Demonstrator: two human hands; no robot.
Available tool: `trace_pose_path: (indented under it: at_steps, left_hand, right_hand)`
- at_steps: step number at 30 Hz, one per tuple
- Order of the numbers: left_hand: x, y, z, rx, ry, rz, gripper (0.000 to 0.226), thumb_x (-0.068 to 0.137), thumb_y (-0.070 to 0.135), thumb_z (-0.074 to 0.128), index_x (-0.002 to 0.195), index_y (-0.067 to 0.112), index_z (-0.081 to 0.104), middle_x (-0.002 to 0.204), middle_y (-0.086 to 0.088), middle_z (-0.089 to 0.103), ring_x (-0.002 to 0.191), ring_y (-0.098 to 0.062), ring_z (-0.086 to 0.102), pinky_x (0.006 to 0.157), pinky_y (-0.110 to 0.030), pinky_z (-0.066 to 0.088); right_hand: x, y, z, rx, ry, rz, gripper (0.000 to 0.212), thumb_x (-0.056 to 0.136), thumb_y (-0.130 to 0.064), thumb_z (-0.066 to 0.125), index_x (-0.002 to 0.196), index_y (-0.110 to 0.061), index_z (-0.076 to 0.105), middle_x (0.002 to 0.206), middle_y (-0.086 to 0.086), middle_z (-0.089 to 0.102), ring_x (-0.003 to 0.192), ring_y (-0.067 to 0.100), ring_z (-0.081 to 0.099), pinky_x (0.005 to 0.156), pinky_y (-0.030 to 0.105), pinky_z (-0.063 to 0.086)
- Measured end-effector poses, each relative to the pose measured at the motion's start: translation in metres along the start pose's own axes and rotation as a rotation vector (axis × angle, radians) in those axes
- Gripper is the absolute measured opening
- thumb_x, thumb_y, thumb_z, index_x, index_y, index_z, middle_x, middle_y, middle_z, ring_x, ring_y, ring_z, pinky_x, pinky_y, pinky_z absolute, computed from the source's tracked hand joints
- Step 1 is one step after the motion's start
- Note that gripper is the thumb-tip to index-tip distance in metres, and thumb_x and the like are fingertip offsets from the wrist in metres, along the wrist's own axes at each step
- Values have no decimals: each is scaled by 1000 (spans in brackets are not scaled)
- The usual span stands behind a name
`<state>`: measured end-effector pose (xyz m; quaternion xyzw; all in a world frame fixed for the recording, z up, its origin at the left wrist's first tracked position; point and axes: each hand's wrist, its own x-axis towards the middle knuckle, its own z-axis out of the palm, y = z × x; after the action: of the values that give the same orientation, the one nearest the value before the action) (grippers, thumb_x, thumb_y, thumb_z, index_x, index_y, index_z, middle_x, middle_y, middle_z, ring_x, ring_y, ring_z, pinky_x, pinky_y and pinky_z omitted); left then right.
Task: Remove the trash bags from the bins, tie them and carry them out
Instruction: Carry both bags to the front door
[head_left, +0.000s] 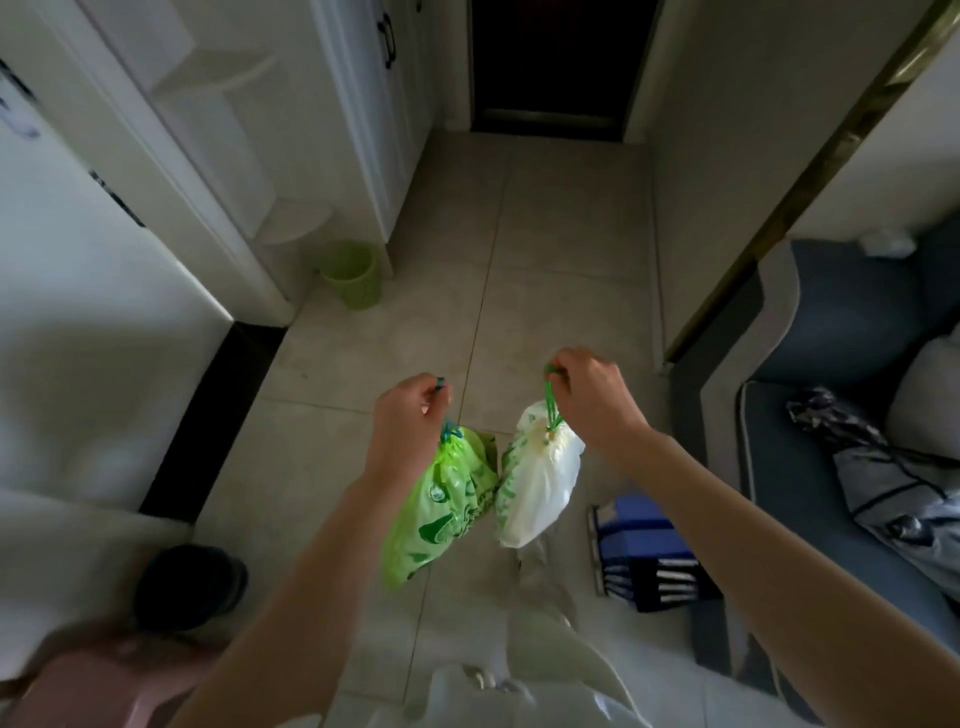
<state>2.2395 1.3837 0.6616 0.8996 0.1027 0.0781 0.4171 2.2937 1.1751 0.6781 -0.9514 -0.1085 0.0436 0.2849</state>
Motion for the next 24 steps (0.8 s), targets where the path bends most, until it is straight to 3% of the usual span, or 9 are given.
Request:
trace_pose_path:
  at_steps: [2,5,8,12,17,21,24]
  left_hand:
    - [50,4,12,-11,8,-2,21,92,18,57,78,6,68,74,-6,72,70,-14,67,68,-27,53]
    - [128,18,29,8,45,-8,18,91,15,59,79,6,68,74,-5,72,67,-10,66,59,-8,45]
    - [189,29,40,38,60,-21,17,91,15,60,78,7,67,70,-2,70,61,-4,62,55,-3,39]
    - [262,41,56,50,58,-1,19,92,17,59,73,13,63,64,3,61,56,8,52,52,-1,36]
    - [389,52,85,6,23,-6,17,92,20,58,83,10,69,73,2,67,67,-5,61,56,1,38]
    - [488,57,106,18,21,20,19,92,19,59,85,6,70,79,-3,71,69,-6,61,56,2,38]
    - [558,62,121,14,0,30,19,91,18,59,82,5,70,79,-6,74,70,-9,65,58,3,37]
  right_hand:
    - [50,7,-10,7,3,-20,19,88,-6,45,88,-3,64,90,8,60,74,22,54,66,26,40]
    - [130,19,-29,-6,-36,-65,19,87,-5,46,87,-2,65,87,6,56,71,21,54,67,25,43]
    - [194,30,-43,-7,-70,-87,16,86,-4,48,84,-4,64,86,5,55,72,22,56,69,29,49]
    - [272,47,-52,2,-72,-93,14,86,-4,50,81,-5,63,85,5,58,73,19,55,60,15,39]
    - [400,71,-68,-18,-28,-75,15,87,-6,52,83,-3,66,83,2,60,71,15,54,57,5,34]
    - [499,87,-73,-36,22,-45,14,86,-8,55,82,-4,68,80,-1,57,70,15,52,55,3,29]
    - [568,94,-80,-47,48,-22,14,85,-8,55,80,-3,67,78,1,56,67,15,48,54,9,31]
